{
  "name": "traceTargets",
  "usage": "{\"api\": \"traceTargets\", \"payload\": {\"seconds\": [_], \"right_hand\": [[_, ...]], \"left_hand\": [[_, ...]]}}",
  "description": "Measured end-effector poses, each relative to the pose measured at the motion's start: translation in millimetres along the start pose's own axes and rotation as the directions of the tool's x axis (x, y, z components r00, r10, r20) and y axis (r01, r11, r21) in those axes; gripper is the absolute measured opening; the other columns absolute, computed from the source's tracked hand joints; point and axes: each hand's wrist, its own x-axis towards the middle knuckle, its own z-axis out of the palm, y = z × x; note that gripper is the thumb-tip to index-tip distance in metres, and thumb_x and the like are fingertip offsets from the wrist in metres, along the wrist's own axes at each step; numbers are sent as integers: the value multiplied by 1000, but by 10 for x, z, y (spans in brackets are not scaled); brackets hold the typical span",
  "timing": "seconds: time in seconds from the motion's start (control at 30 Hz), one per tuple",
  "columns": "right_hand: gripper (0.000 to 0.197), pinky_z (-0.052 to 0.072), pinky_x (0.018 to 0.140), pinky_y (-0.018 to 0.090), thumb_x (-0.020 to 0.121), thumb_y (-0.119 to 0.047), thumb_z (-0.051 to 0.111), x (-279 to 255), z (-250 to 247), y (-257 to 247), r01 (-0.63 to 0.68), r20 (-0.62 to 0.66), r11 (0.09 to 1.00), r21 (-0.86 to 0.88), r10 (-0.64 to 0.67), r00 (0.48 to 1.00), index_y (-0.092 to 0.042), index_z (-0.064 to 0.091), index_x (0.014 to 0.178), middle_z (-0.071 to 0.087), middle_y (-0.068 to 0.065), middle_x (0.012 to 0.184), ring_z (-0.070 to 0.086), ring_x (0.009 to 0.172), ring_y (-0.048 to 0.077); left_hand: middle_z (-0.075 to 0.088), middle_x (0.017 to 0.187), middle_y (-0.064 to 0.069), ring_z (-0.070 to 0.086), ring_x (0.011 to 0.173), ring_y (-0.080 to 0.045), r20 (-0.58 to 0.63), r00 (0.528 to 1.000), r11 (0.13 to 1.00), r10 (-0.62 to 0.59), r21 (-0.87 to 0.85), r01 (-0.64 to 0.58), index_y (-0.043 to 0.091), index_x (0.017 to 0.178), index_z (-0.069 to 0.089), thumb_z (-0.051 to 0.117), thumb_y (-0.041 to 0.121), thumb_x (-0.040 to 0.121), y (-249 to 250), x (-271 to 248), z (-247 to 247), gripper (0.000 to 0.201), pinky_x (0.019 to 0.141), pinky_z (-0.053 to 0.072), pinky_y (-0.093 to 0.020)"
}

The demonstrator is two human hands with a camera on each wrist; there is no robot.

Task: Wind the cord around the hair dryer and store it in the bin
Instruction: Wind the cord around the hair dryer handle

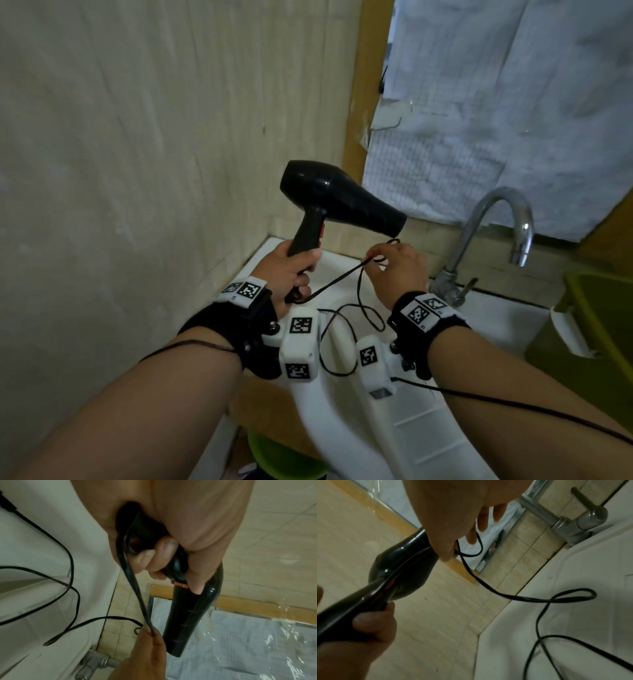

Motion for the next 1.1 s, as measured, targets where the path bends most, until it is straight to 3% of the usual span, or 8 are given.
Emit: {"api": "traceTargets", "payload": {"seconds": [0.2, 0.3, 0.4, 0.53, 0.63, 0.73, 0.9, 1.1], "right_hand": [[16, 41, 64, 17, 84, -32, 62, -1, -352, -100, -99, 122, 868, 486, 45, 991, -20, 63, 94, 64, -2, 94, 58, 86, 15], [25, 44, 78, 26, 83, -30, 64, 42, -510, -91, -105, 142, 876, 471, 42, 989, -12, 67, 100, 65, 7, 103, 58, 93, 20], [32, 44, 94, 37, 84, -30, 63, 56, -611, -88, -92, 156, 878, 469, 20, 988, -6, 67, 104, 65, 14, 113, 58, 108, 29], [55, 49, 88, 37, 74, -50, 65, 81, -611, -21, -190, 99, 864, 467, 162, 982, -10, 58, 111, 61, 4, 103, 60, 98, 25], [82, 55, 78, 39, 62, -65, 64, 89, -577, 32, -408, 266, 650, 641, 310, 913, -12, 44, 122, 60, 9, 111, 62, 95, 25], [85, 49, 64, 33, 62, -61, 67, 76, -543, 68, -533, 465, 383, 754, 261, 846, -20, 38, 130, 62, 12, 107, 61, 79, 23], [27, 37, 63, 31, 89, -32, 46, 32, -552, 89, -524, 547, 325, 787, 23, 837, -12, 62, 97, 54, 1, 48, 52, 52, 18], [17, 24, 48, 23, 92, -8, 44, 105, -662, 321, -453, 475, 364, 814, 32, 880, -15, 54, 80, 34, -4, 47, 28, 41, 9]], "left_hand": [[58, 81, -4, 54, 60, -11, 167, 984, 996, 57, 52, -66, 16, 112, 53, 52, 18, 91, 165, -158, 271, 21, 49, 42, -22], [66, 98, -8, 67, 87, -24, 269, 963, 999, -17, 41, 6, 24, 109, 56, 52, 19, 91, 214, -213, 395, 19, 73, 54, -37], [66, 106, -15, 71, 77, -26, 367, 929, 998, -58, 51, 42, 25, 110, 56, 51, 19, 92, 239, -269, 494, 20, 69, 57, -38], [68, 90, -16, 59, 51, -15, 407, 913, 998, 0, 64, -28, 21, 118, 52, 50, 11, 92, 264, -320, 619, 28, 49, 47, -25], [66, 73, -7, 50, 44, -10, 402, 914, 992, 47, 89, -90, 19, 122, 51, 52, 6, 90, 263, -293, 688, 34, 44, 40, -21], [65, 69, -6, 48, 42, -10, 445, 895, 990, 44, 104, -100, 18, 119, 53, 52, 7, 89, 249, -278, 721, 32, 42, 38, -20], [63, 69, -9, 44, 39, -10, 478, 876, 983, 66, 122, -140, 16, 117, 54, 50, 4, 90, 255, -278, 692, 30, 42, 34, -19], [65, 74, -5, 52, 43, -7, 507, 859, 977, 74, 136, -164, 12, 110, 55, 54, 7, 75, 346, -259, 522, 35, 45, 36, -20]]}}
